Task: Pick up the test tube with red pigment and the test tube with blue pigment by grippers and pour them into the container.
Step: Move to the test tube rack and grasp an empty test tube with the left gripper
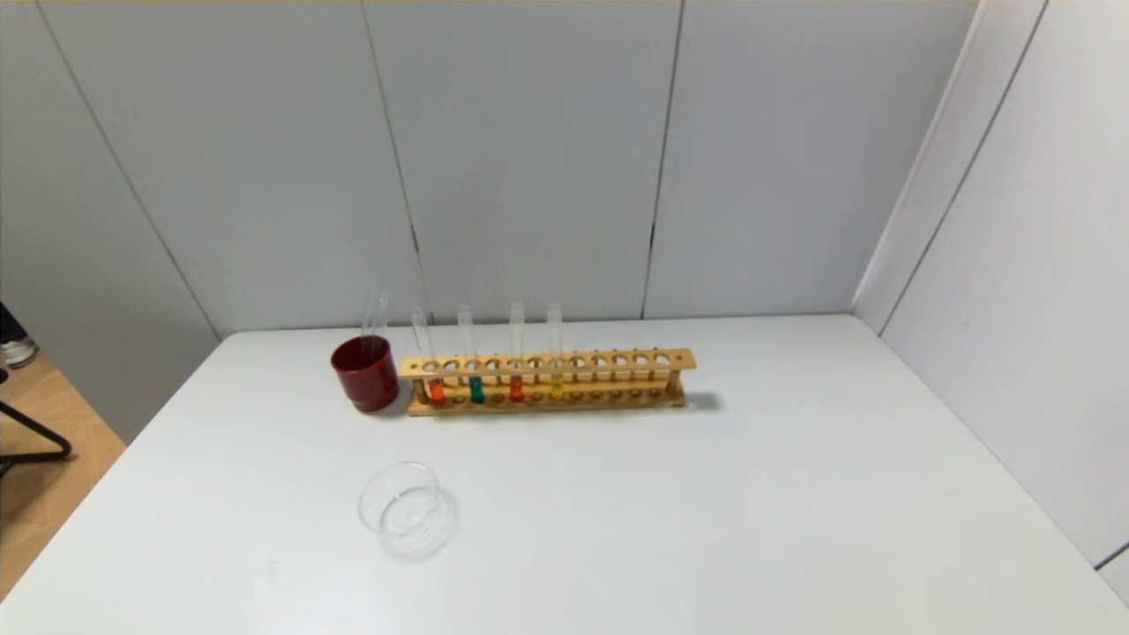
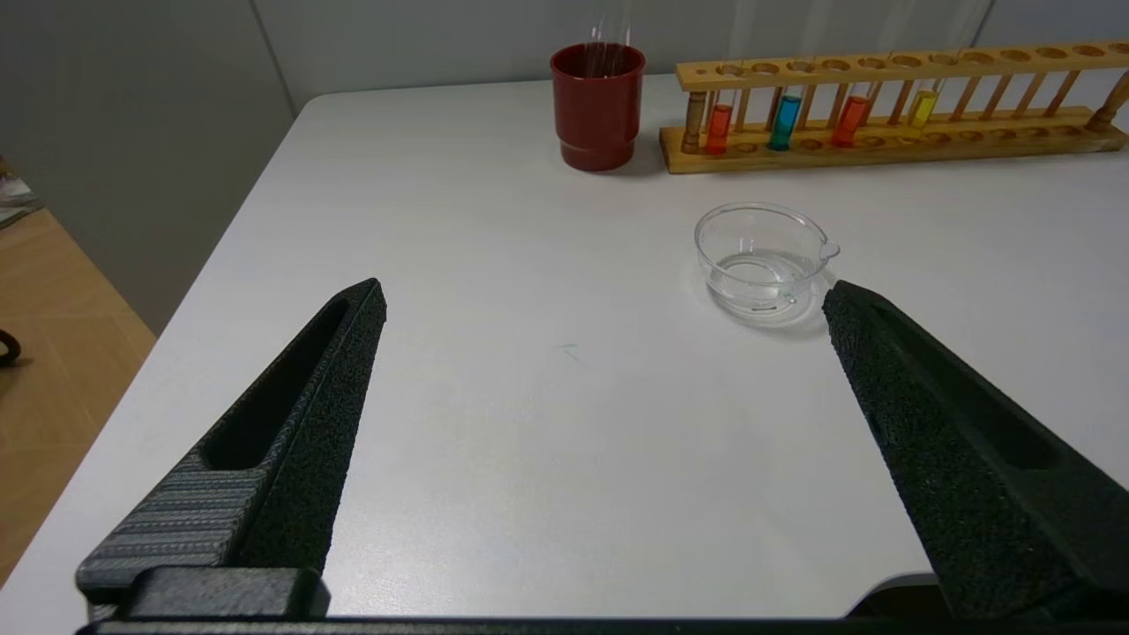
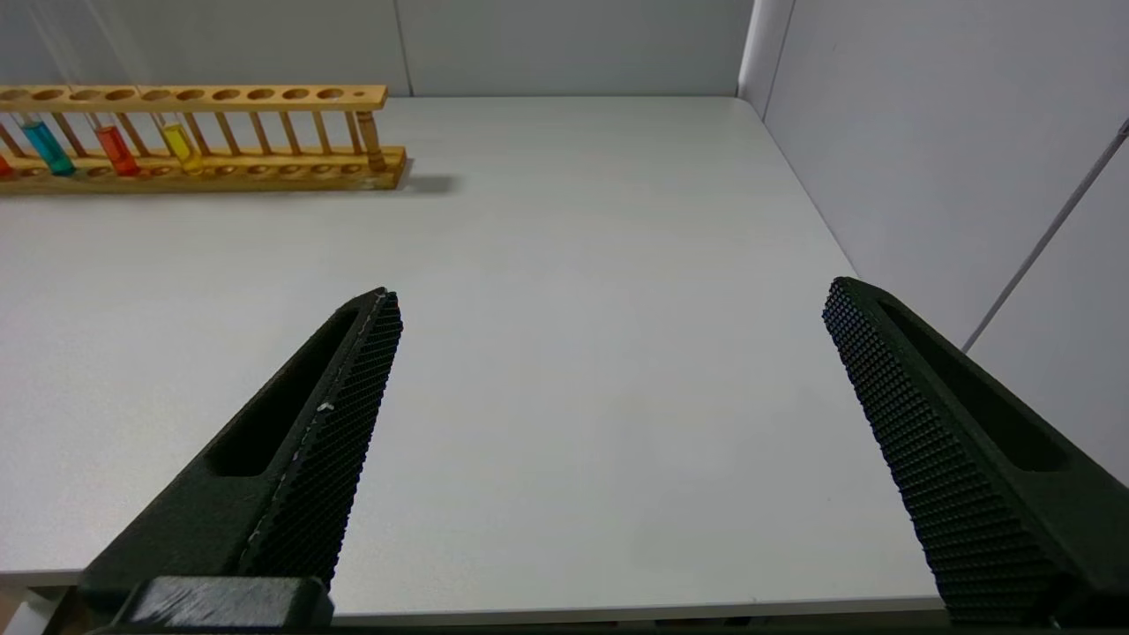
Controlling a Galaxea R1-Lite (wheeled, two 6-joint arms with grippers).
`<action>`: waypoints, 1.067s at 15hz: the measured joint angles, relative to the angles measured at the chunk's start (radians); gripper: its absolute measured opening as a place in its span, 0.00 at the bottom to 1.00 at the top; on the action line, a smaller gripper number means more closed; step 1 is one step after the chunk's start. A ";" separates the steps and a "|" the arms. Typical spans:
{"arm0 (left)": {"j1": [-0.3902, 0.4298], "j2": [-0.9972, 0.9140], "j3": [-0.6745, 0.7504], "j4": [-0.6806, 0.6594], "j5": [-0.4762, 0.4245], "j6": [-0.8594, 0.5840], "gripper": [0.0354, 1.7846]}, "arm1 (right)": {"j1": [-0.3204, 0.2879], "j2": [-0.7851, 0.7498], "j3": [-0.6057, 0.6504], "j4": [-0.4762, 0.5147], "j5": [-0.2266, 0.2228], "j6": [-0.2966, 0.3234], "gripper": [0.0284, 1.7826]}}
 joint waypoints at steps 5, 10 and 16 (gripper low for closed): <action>-0.002 0.004 -0.077 0.065 -0.035 0.029 0.98 | 0.000 0.000 0.000 0.000 0.000 0.000 0.98; -0.003 0.128 -0.396 0.296 -0.130 0.027 0.98 | 0.000 0.000 0.000 0.000 0.000 0.000 0.98; -0.004 0.569 -0.597 0.132 -0.160 0.015 0.98 | 0.000 0.000 0.000 0.000 0.000 0.000 0.98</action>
